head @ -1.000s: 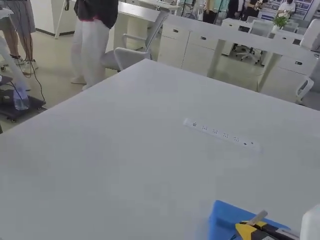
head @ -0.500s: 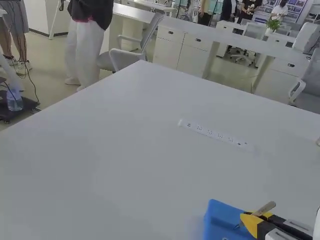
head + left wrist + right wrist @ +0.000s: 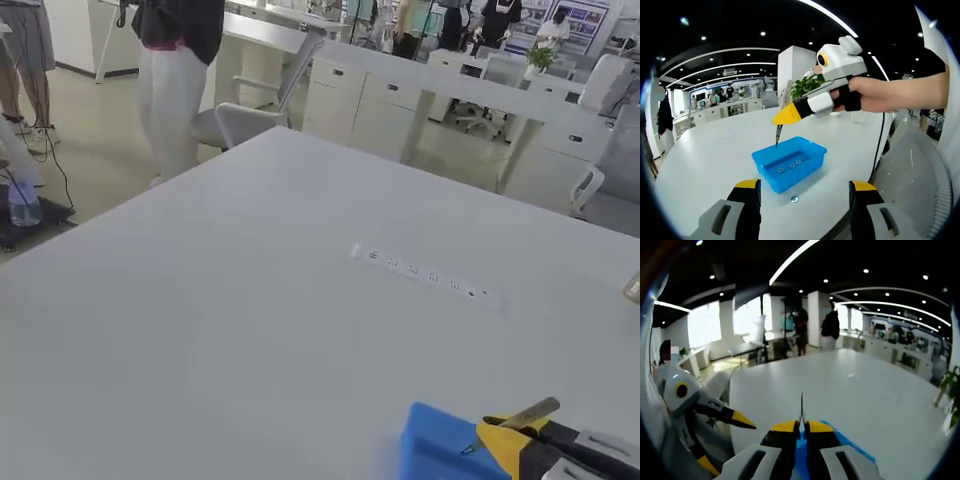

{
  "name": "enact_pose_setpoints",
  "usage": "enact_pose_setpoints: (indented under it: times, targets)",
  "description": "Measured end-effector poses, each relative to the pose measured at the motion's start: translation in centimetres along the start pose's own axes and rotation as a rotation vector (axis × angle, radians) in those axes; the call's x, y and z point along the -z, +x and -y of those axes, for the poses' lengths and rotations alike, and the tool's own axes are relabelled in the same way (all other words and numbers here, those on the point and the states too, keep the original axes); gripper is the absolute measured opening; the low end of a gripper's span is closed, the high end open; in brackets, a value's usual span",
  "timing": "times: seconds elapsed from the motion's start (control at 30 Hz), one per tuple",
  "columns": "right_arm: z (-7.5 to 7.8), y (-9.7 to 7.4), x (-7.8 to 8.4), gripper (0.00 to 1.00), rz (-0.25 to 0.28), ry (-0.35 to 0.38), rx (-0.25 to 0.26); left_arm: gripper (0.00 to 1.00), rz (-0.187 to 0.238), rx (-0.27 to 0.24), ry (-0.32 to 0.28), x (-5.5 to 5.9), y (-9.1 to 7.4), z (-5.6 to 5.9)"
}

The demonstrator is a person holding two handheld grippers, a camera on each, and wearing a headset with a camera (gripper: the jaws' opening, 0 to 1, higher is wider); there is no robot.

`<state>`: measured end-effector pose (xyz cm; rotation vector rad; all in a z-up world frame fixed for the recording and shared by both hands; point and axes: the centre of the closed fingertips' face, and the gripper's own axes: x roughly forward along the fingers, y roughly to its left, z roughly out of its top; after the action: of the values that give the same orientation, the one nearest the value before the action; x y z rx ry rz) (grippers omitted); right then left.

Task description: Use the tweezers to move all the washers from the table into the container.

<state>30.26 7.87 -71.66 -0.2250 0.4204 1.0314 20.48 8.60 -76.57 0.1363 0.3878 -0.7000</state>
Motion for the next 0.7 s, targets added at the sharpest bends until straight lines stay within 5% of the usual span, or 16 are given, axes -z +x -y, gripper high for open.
enact_pose_setpoints:
  times: [0.23, 0.4, 0.7]
  targets:
    - [-2.0, -0.3, 0.6, 0.03, -0.003, 0.020, -0.027, 0.73, -0.009, 0.002, 0.001, 0.1, 0.0, 0.0]
    - [-2.9, -0.3, 1.0, 0.03, -0.003, 0.039, -0.034, 0.74, 0.049, -0.007, -0.010, -0.9, -0.3, -0.1]
    - [-3.9, 0.6, 3.1, 0.03, -0.038, 0.069, -0.031, 0.73, 0.031, -0.011, -0.002, -0.5, -0.3, -0.1]
